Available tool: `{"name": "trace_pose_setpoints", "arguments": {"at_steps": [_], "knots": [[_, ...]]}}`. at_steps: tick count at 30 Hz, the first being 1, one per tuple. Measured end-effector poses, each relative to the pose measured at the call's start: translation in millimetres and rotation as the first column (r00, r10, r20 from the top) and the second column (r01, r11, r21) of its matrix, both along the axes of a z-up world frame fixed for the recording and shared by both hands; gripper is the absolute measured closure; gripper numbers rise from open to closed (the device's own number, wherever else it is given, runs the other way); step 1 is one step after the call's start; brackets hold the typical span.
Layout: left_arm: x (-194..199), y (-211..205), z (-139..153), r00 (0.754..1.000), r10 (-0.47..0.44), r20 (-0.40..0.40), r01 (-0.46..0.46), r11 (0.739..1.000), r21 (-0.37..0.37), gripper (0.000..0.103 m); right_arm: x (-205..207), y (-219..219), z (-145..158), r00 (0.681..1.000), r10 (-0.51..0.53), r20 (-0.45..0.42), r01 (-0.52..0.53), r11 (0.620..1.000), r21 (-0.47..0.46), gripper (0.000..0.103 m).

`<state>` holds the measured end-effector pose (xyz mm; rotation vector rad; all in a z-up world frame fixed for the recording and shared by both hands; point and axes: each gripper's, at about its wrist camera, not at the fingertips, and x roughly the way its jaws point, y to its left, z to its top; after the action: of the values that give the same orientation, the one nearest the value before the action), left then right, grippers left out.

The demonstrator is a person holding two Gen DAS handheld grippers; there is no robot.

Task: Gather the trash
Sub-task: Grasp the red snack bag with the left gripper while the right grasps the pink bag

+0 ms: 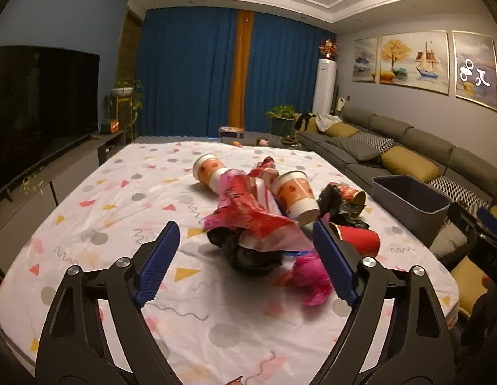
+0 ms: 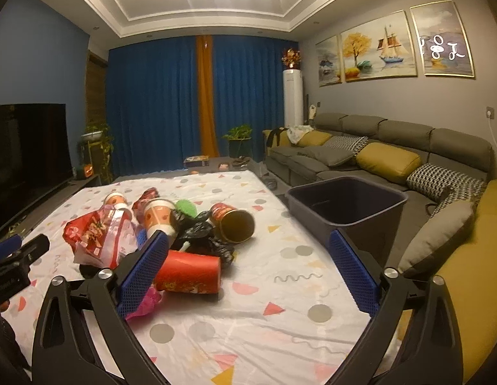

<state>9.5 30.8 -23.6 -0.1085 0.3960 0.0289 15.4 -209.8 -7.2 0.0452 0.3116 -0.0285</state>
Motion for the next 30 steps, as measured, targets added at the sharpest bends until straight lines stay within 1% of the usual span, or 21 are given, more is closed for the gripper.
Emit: {"name": "trace_pose_setpoints", "arguments": {"at_steps": [5,6,7,9,10,11,13,15,17,18,19,20,23,27,30], "knots": [[18.5,-0.1,-2.7,0.999,-0.036,-0.036,0.035,0.998,-0.044,0.025,10.5,12.2,-9.3,0.999,0.04,-0.023,-0.041,0.999,-0.007,0.012],[22.4,-1.1,-3.1,0.998,-0.039,-0.039,0.038,0.998,-0.044,0.026,12.8,14.7,-11.5,0.998,0.048,-0.029,-0.049,0.999,-0.007,0.014],[28.8,-3.7,-3.6,0.998,-0.046,-0.044,0.044,0.998,-0.041,0.027,14.6,15.9,-12.8,0.998,0.052,-0.034,-0.052,0.999,-0.007,0.019],[41.2,-5.6,-7.4,0.996,-0.06,-0.063,0.057,0.997,-0.044,0.035,18.9,17.2,-14.3,0.997,0.059,-0.046,-0.06,0.998,-0.006,0.024],[49.8,-5.9,-11.5,0.994,-0.069,-0.086,0.064,0.996,-0.058,0.037,21.5,18.4,-15.5,0.996,0.064,-0.054,-0.065,0.998,-0.005,0.025],[56.8,-5.5,-15.1,0.991,-0.081,-0.108,0.073,0.994,-0.076,0.043,24.2,19.5,-16.8,0.996,0.071,-0.06,-0.071,0.997,-0.005,0.026],[66.1,-5.3,-20.6,0.986,-0.084,-0.141,0.072,0.994,-0.087,0.045,27.5,22.4,-19.7,0.994,0.086,-0.072,-0.086,0.996,-0.007,0.033],[73.0,-3.7,-25.8,0.982,-0.096,-0.163,0.081,0.992,-0.099,0.055,30.7,25.9,-22.6,0.991,0.101,-0.087,-0.102,0.995,-0.009,0.036],[77.8,-1.4,-29.8,0.977,-0.11,-0.18,0.088,0.988,-0.127,0.061,32.9,28.8,-25.2,0.988,0.117,-0.098,-0.118,0.993,-0.009,0.038],[78.7,-0.5,-31.2,0.976,-0.115,-0.183,0.091,0.987,-0.135,0.065,33.9,31.0,-26.8,0.987,0.126,-0.104,-0.127,0.992,-0.008,0.039],[79.8,0.9,-33.2,0.975,-0.12,-0.188,0.094,0.985,-0.145,0.067,35.6,32.2,-28.0,0.985,0.133,-0.108,-0.135,0.991,-0.007,0.04],[80.7,1.8,-34.4,0.974,-0.123,-0.191,0.095,0.984,-0.149,0.073,36.9,33.9,-28.8,0.983,0.142,-0.114,-0.144,0.99,-0.005,0.04],[79.4,4.8,-35.9,0.974,-0.127,-0.189,0.096,0.981,-0.168,0.078,38.3,43.4,-33.0,0.977,0.172,-0.127,-0.174,0.985,-0.006,0.041],[73.9,8.7,-31.2,0.977,-0.132,-0.166,0.101,0.978,-0.18,0.081,39.9,55.1,-40.4,0.965,0.215,-0.152,-0.219,0.976,-0.007,0.049],[64.8,14.9,-22.2,0.982,-0.137,-0.127,0.111,0.974,-0.197,0.081,40.4,61.3,-44.2,0.958,0.236,-0.165,-0.24,0.971,-0.001,0.051]]}}
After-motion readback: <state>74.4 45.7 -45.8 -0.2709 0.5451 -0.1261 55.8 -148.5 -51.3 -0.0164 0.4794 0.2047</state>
